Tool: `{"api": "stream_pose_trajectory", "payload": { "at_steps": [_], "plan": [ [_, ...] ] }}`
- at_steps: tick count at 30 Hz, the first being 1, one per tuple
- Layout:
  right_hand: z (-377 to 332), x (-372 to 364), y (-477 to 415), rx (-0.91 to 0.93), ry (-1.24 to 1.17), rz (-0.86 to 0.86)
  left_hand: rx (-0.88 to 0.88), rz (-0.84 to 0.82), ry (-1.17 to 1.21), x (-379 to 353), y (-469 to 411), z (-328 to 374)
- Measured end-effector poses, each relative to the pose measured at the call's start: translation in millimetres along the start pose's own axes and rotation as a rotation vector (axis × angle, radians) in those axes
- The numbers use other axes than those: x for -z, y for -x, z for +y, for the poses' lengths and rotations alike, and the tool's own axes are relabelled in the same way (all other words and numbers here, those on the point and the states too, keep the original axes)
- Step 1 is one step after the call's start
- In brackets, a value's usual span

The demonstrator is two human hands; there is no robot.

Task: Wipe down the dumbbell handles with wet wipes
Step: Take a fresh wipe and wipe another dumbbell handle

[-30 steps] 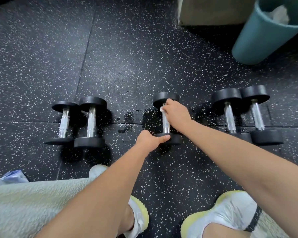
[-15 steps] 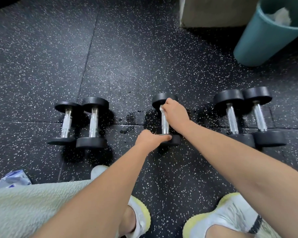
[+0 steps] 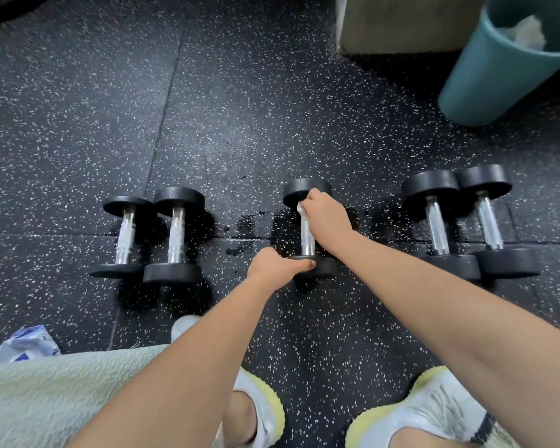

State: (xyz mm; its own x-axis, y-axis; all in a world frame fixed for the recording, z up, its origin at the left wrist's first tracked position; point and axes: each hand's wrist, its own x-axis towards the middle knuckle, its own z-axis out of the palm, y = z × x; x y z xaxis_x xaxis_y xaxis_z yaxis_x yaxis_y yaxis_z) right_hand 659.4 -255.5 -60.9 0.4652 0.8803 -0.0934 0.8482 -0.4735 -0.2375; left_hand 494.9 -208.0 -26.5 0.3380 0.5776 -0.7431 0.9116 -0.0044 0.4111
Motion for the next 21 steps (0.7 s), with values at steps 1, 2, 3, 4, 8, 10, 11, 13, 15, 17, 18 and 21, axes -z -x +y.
{"api": "stream_pose_trajectory", "payload": {
  "at_steps": [1,2,3,4,8,10,11,13,15,17,18,21],
  "plan": [
    [-1,1,3,-0.003,-0.008,0.003,-0.001,-0.001,-0.007,1,-2,-1],
    [-2,1,7,0.004,-0.003,0.01,-0.004,-0.001,-0.005,3,-4,-2],
    [-2,1,14,0.024,0.006,0.011,-0.009,-0.001,-0.003,6,-5,-2],
    [-1,2,21,0.058,0.001,0.008,-0.013,-0.007,-0.01,7,-5,-2],
    [8,4,34,0.136,-0.07,0.003,-0.02,0.0,-0.059,5,-4,0],
    [9,6,24,0.089,-0.087,0.041,-0.022,0.014,-0.074,3,-3,0],
    [9,8,16,0.051,-0.1,0.052,-0.021,0.019,-0.069,2,-5,-2],
    [6,11,4,-0.011,-0.109,0.067,-0.026,0.025,-0.067,2,-6,-4],
    [1,14,3,-0.034,-0.112,0.056,-0.027,0.028,-0.059,4,-9,-8],
    [-3,12,16,0.005,-0.112,0.032,-0.026,0.012,-0.07,3,-11,-12],
    [-5,11,25,0.037,-0.115,0.014,-0.028,0.007,-0.074,5,-12,-12],
    [-5,9,45,0.145,-0.123,-0.041,-0.038,0.013,-0.078,6,-15,-14]
  ]
}}
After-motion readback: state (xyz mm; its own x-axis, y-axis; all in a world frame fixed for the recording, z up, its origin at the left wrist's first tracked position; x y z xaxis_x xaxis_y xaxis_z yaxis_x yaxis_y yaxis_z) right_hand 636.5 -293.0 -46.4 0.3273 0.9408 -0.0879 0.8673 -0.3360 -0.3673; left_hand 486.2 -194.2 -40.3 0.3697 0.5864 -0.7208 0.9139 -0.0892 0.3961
